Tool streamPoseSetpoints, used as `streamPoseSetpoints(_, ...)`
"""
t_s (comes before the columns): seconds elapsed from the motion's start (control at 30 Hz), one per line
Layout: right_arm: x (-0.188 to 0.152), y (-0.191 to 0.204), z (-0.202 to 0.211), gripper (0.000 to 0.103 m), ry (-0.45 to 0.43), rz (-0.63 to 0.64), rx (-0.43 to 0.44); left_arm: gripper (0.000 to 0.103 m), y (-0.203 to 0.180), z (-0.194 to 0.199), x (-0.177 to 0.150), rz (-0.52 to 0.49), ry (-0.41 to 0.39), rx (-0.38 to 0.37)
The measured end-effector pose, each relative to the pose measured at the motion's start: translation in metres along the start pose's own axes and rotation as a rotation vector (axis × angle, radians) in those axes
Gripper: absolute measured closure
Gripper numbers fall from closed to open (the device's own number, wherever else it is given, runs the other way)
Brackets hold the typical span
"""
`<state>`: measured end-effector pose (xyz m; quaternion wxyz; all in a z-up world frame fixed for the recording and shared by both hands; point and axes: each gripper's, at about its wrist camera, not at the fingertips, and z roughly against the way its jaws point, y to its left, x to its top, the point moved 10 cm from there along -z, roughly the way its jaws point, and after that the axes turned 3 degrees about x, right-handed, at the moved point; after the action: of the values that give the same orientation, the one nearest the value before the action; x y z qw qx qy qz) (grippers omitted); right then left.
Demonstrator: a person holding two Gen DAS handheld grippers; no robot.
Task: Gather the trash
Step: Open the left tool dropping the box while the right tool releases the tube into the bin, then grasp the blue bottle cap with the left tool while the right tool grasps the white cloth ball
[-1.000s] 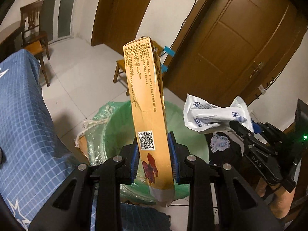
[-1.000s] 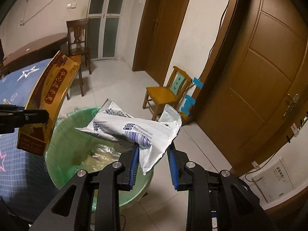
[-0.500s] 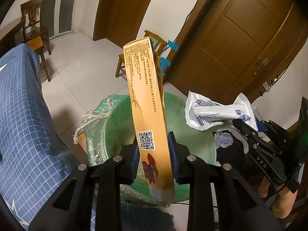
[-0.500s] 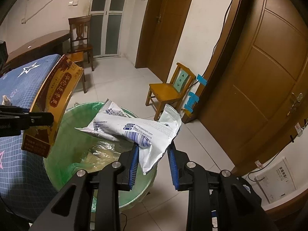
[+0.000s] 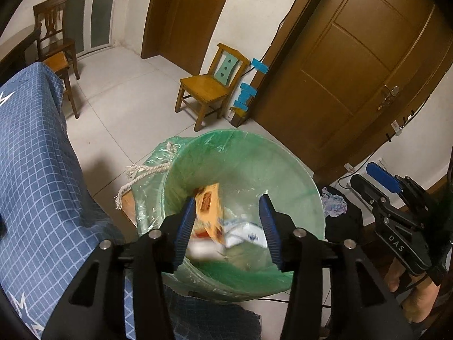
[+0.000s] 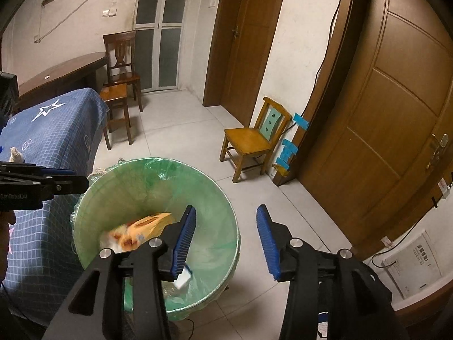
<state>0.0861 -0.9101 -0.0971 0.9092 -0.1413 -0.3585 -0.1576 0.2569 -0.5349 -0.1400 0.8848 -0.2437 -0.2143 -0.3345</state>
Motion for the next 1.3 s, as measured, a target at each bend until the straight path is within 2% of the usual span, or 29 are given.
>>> streamPoseSetpoints(0.27,0.001,0.006,0.007,0.056,-0.013,-0.001,0.010,0.058,0.006,0.015,-0.003,-0.001,-0.009,0.007)
streamPoseSetpoints(0.37,0.006,0.018,0.016,0.053,-0.037,-0.001,0.035,0.058,0.013,0.028,-0.005,0.000,-0.019,0.018)
streamPoseSetpoints(0.7,0.030,0.099,0.060,0.041,-0.144,0.038,0.150,0.058,0.059,0.091,-0.011,0.053,-0.088,0.068)
streamPoseSetpoints(0.93,0.039,0.150,0.085,0.035,-0.186,0.056,0.226,0.058,0.079,0.133,-0.017,0.063,-0.130,0.099)
streamPoseSetpoints(1.07,0.045,0.183,0.094,0.033,-0.191,0.076,0.285,0.058,0.112,0.171,-0.020,0.077,-0.157,0.145)
streamPoseSetpoints(1.17,0.049,0.208,0.098,0.032,-0.192,0.097,0.327,0.050,0.144,0.203,-0.022,0.093,-0.185,0.198)
streamPoseSetpoints(1.3,0.056,0.248,0.101,0.030,-0.180,0.112,0.410,0.050,0.218,0.255,-0.029,0.169,-0.205,0.292)
